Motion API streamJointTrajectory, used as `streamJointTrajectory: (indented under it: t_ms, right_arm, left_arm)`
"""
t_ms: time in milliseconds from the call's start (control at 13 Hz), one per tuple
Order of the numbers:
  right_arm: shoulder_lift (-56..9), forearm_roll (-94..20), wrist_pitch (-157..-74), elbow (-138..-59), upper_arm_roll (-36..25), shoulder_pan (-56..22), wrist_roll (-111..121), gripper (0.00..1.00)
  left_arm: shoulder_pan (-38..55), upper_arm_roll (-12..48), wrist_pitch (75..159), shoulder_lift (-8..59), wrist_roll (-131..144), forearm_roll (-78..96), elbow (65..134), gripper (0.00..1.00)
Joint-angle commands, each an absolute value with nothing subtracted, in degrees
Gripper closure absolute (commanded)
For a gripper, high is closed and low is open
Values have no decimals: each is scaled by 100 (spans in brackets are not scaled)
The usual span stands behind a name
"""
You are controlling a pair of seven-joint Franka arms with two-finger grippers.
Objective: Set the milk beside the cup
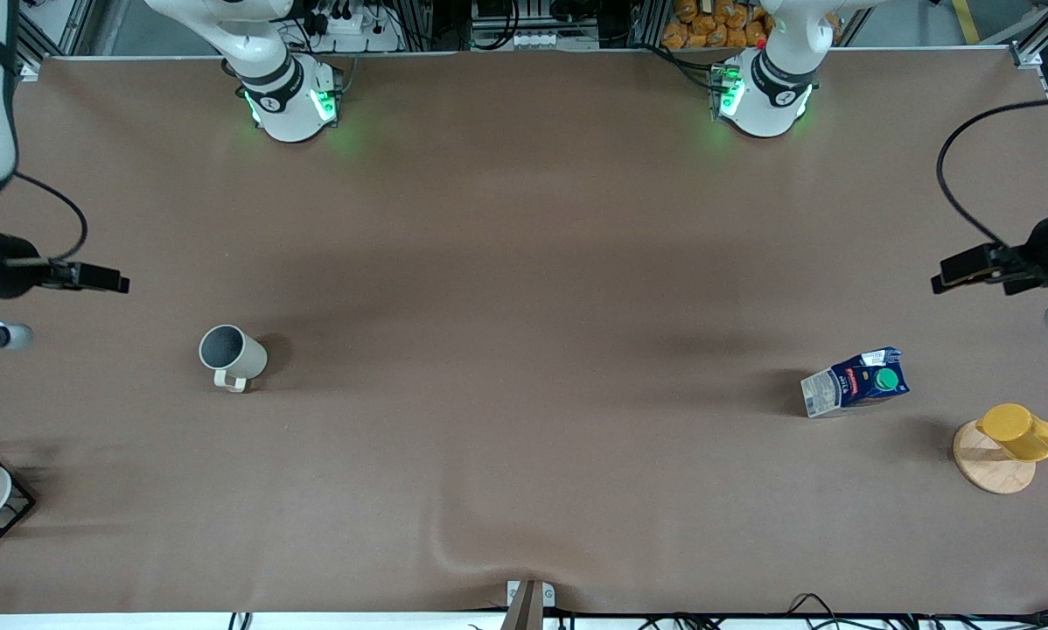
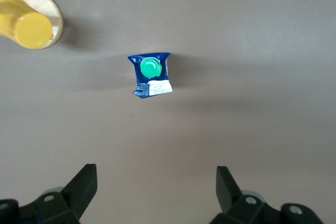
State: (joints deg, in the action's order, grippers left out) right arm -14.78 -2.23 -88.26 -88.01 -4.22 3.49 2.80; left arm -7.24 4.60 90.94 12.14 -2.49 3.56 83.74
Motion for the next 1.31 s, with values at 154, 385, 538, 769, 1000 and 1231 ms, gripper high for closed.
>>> streamJointTrajectory:
  t_ms: [154, 385, 538, 769, 1000, 1231]
  right_arm:
    - [-2469, -229, -9226, -8622, -395, 519, 308, 0]
    - [-2715, -281, -9773, -8657, -387, 554, 325, 0]
    - [-2978, -316, -9931, -8666, -378, 519, 316, 0]
    - [-3365, -264, -10327, -8684, -369, 449, 325, 0]
    - [-3533, -246, -10354, -8807, -369, 413, 439, 0]
    - [-3665, -255, -10336, -8911, -369, 404, 466, 0]
  left_arm:
    - [-712, 501, 9806, 1906, -263, 413, 8191, 0]
    - [-712, 483, 10405, 2380, -132, 256, 8270, 0]
    - [-590, 510, 10651, 2583, 157, -200, 8445, 0]
    - [-615, 518, 10758, 2742, 193, -211, 8490, 0]
    - [-598, 510, 10880, 2848, 237, -176, 8639, 0]
    - [-641, 518, 11450, 2813, 246, -193, 9244, 0]
